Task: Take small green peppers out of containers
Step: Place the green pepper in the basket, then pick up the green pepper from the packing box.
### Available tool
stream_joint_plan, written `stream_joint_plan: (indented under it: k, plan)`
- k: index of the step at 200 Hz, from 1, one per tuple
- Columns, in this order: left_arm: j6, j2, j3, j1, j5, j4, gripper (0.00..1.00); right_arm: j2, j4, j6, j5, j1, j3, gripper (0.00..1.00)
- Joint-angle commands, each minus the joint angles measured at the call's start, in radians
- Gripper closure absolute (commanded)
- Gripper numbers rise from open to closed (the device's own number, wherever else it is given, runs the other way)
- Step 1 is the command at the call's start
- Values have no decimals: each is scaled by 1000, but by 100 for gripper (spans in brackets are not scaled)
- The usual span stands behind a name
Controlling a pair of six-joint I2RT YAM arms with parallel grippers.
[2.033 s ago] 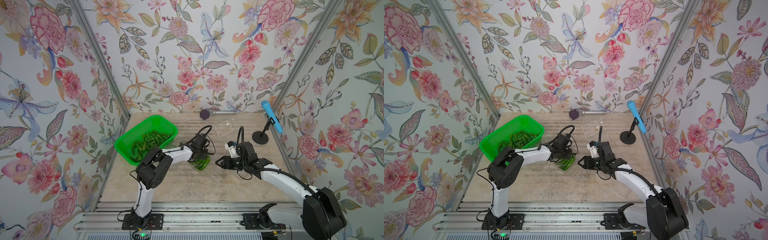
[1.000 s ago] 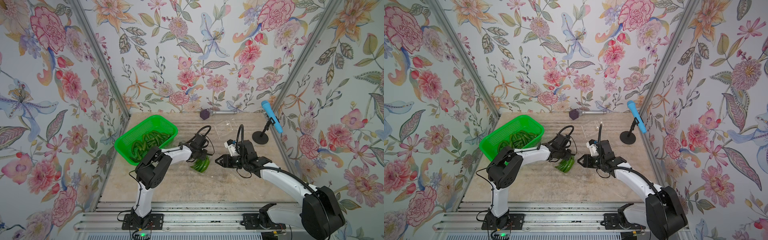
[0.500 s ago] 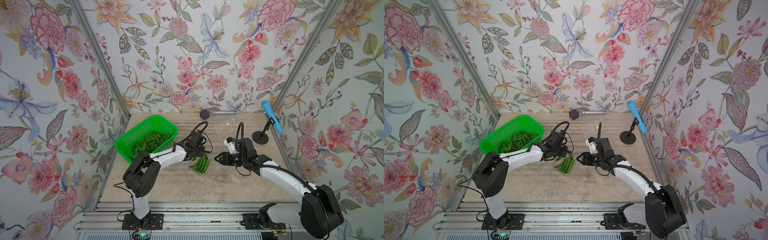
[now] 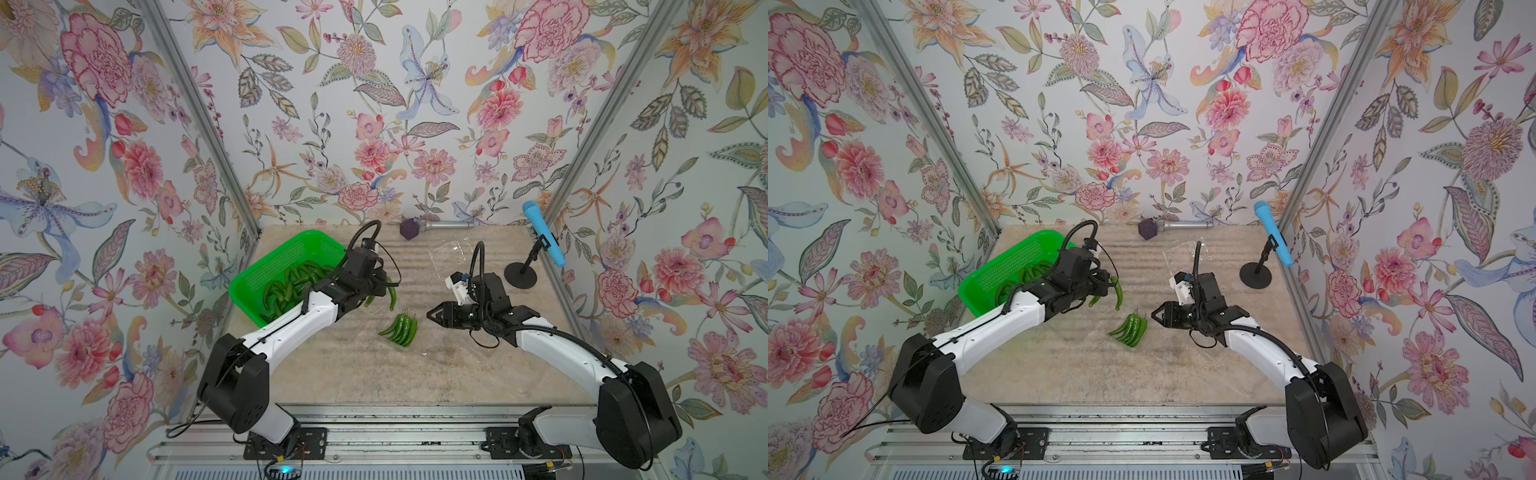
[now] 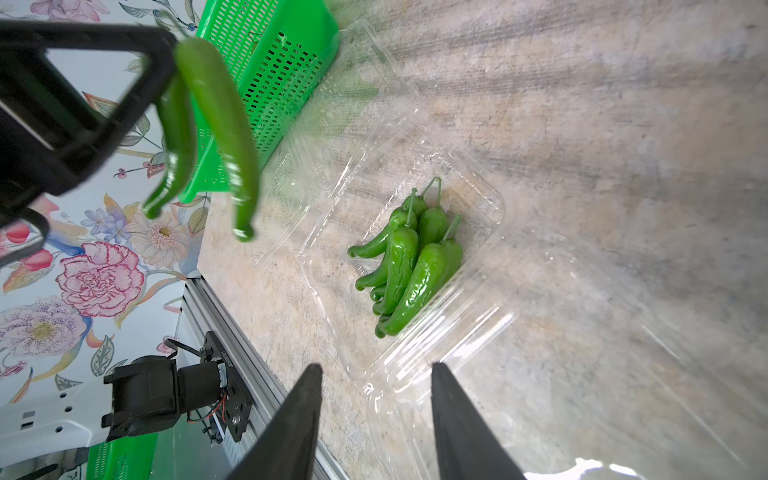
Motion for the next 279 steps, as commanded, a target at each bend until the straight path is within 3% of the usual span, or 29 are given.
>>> stream_joint_plan:
  k: [1, 53, 81, 115, 140, 152, 171, 199, 232, 279]
  plan:
    - [-27, -66, -24, 133, 19, -41, 92, 19, 22, -5, -19, 9, 31, 55]
    - [1, -68, -51, 486, 134, -28, 89, 56, 48, 3, -20, 19, 21, 55]
    - [14, 17, -62, 625, 167, -12, 75, 54, 54, 10, -16, 16, 8, 55]
    - [68, 151, -7, 667, 161, -30, 64, 8, 53, 13, -17, 15, -8, 54]
    - [77, 154, 15, 668, 182, -17, 58, -42, 36, 10, -10, 12, -21, 53]
    - [100, 124, 13, 663, 244, 1, 57, -69, 18, 3, 7, 5, -29, 53]
    - [141, 20, -2, 570, 304, 29, 54, -97, -12, 12, 26, -35, -49, 53]
    - [182, -70, -11, 287, 247, 3, 44, -122, -21, 56, 40, -117, -95, 52]
    - [147, -42, -61, -2, 196, 9, 41, -177, -21, 67, 38, -177, -146, 52]
    - [63, 107, -101, -187, 167, 61, 39, -230, -22, 69, -3, -213, -197, 52]
